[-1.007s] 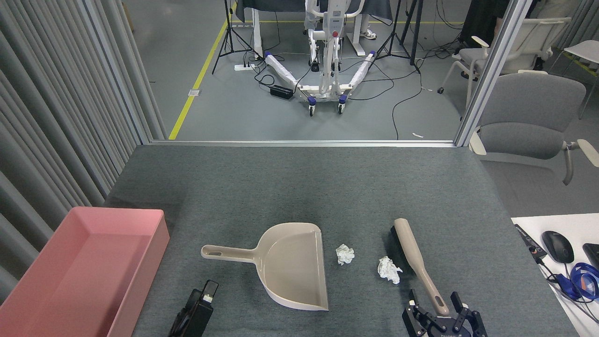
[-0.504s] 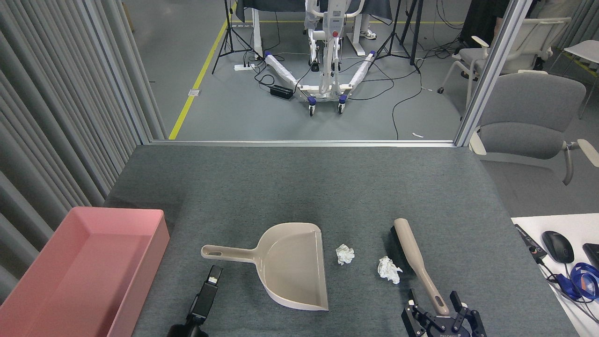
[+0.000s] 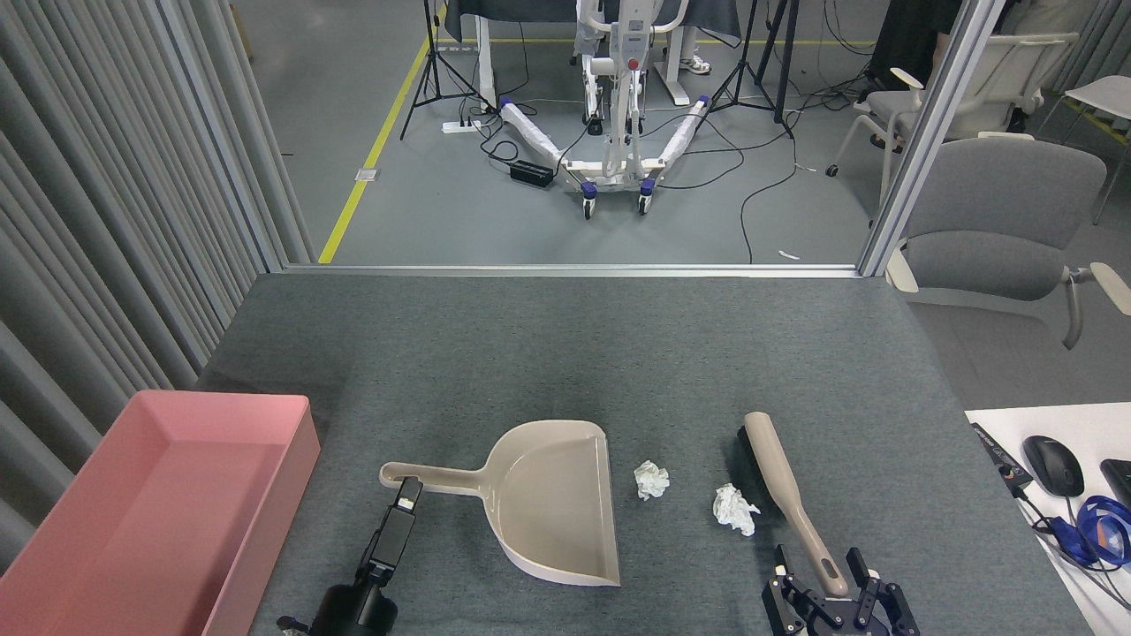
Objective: Sweep and dump garbage into bin
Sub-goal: 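Grasp the beige dustpan handle with the left hand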
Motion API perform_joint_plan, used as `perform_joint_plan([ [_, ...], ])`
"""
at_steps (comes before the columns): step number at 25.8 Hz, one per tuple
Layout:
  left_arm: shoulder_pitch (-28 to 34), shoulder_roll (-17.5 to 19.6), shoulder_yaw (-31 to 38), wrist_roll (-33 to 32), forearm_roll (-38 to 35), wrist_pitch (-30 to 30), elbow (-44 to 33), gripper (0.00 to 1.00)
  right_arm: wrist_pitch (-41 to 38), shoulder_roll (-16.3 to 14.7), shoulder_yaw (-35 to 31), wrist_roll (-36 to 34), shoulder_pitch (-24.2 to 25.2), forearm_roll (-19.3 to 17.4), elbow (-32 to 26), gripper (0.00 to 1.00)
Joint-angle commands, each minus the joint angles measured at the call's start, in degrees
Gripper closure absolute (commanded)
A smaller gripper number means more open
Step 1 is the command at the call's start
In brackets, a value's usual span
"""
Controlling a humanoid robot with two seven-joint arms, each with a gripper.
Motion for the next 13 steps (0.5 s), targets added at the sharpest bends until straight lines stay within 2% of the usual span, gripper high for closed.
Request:
perform_joint_plan([
  [1,-0.54,-0.55,-0.04,-0.06,0.00,0.03,2.02,0.12,0.01,-0.04,-0.01,-0.03,0.00,-0.01,0.02,0.14],
  [5,-2.21,-1.52,-0.75,0.03,0.00,-0.23,4.40,0.12,-0.08,-0.04,0.08,-0.03,0.00,-0.01,0.02,0.19],
  [10,-4.14,-1.87,-1.10,-0.06,0.00,-0.23,7.21,0.10,-0.08,-0.04,-0.01,-0.03,0.00,-0.01,0.02,0.30],
  [13,-5.11,-3.36,-1.01,-0.06,0.00,-0.32,9.76,0.10,-0.25,-0.04,-0.01,-0.03,0.00,-0.01,0.02,0.37],
])
